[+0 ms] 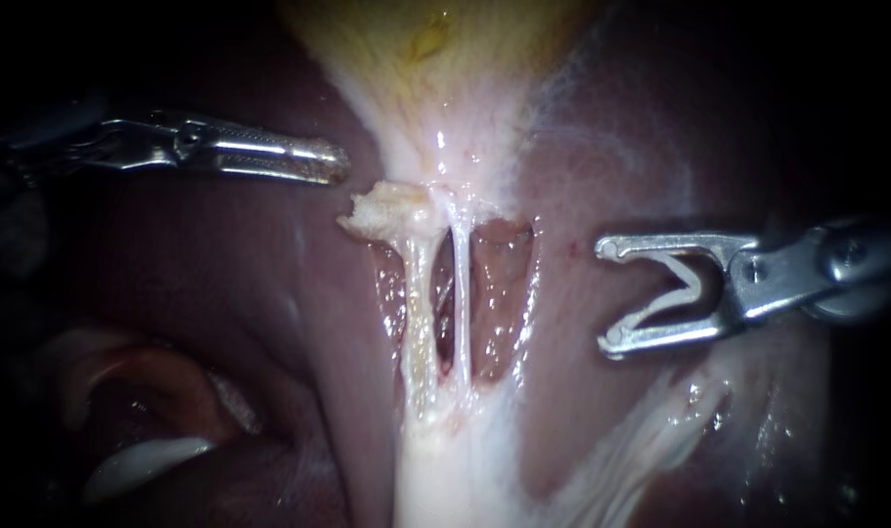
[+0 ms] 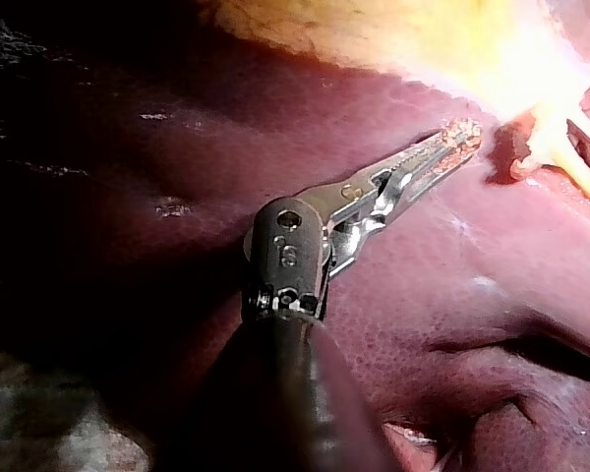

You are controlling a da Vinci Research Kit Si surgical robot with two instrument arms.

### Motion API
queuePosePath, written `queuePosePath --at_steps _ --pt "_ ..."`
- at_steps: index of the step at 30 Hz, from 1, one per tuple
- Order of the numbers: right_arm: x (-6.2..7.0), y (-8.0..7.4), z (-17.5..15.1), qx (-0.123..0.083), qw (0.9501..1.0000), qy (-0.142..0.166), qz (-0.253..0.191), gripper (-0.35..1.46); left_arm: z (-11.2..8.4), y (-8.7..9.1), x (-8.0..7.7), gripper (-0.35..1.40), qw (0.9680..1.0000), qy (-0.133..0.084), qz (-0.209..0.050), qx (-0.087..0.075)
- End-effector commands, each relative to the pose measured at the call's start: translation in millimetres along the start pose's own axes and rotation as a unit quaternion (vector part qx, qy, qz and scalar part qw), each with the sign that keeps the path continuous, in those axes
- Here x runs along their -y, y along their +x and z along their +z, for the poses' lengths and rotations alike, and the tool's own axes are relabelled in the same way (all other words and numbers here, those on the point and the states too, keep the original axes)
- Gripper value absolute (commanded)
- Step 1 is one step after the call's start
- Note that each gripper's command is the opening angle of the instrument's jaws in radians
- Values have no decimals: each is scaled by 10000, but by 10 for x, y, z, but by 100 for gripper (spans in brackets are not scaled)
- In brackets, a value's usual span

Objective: Grabbing gallbladder

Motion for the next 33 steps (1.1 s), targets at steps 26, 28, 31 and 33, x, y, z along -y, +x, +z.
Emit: queuePosePath --at_steps 26,28,31,33 --pt "0 -1 -1 -1 10000 1 0 43 -1 -2 10 74 9998 186 25 23" --pt "0 -1 -1 -1 10000 1 0 43 0 -3 13 74 9998 201 25 23" --pt "0 -1 -1 -1 10000 1 0 43 1 -4 18 76 9997 245 25 26" --pt "0 -1 -1 -1 10000 0 0 43 4 -6 23 76 9996 271 24 28"
